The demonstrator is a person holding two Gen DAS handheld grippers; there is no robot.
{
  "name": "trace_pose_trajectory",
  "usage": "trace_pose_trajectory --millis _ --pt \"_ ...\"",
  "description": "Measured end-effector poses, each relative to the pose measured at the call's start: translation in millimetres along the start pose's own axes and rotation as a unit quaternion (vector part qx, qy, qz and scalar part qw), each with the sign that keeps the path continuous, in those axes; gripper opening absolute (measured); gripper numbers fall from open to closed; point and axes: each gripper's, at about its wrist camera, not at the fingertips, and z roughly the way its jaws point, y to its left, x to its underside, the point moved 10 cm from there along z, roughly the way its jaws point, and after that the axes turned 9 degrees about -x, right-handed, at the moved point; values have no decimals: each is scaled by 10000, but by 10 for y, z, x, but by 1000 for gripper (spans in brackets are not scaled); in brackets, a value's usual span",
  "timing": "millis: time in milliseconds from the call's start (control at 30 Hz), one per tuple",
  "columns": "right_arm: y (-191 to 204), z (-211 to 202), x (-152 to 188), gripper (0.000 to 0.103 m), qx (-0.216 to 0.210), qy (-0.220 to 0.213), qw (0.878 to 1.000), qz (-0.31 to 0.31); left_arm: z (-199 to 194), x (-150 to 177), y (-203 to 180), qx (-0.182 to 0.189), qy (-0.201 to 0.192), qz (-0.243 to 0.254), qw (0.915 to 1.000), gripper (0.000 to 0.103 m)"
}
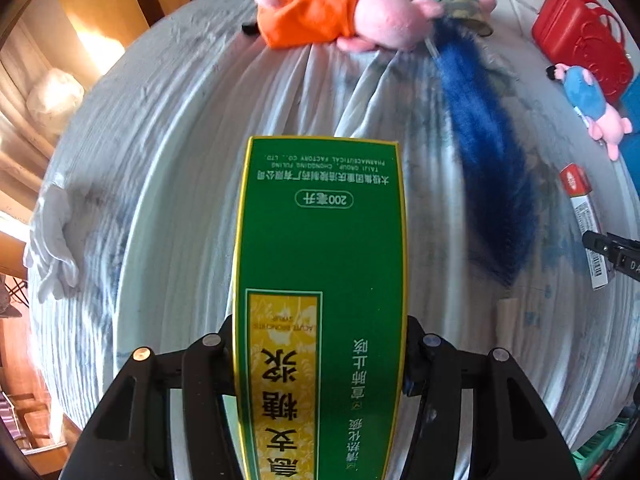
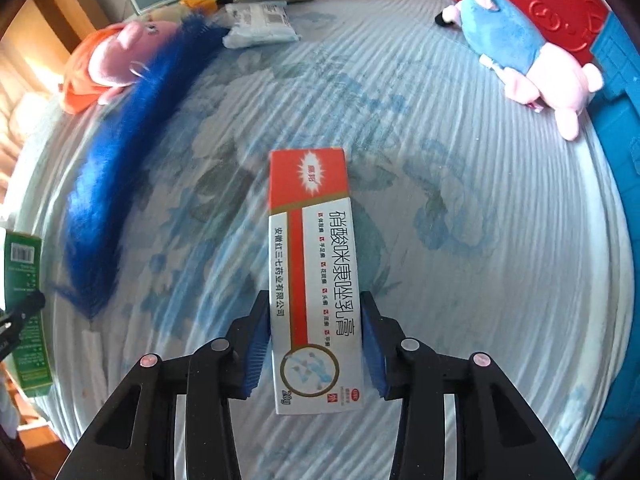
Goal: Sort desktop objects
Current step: 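Lift both boxes and carry them toward the blue bin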
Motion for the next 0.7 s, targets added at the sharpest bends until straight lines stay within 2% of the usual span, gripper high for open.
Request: trace_pose_trajectory --millis 100,300,500,700 --pt "26 -217 83 41 -161 -217 9996 9 -294 -48 -59 -111 -344 24 9993 53" --pt "-236 -790 62 41 -401 -831 9957 45 -940 -178 -289 -47 -1022 4 9948 53" --pt "-413 -1289 137 41 -522 -1331 9897 23 -1432 -85 -634 46 -1470 88 9891 53" --pt "-513 -1807 252 41 -442 -1821 9823 81 -1834 -116 -1066 207 -1870 453 9811 53"
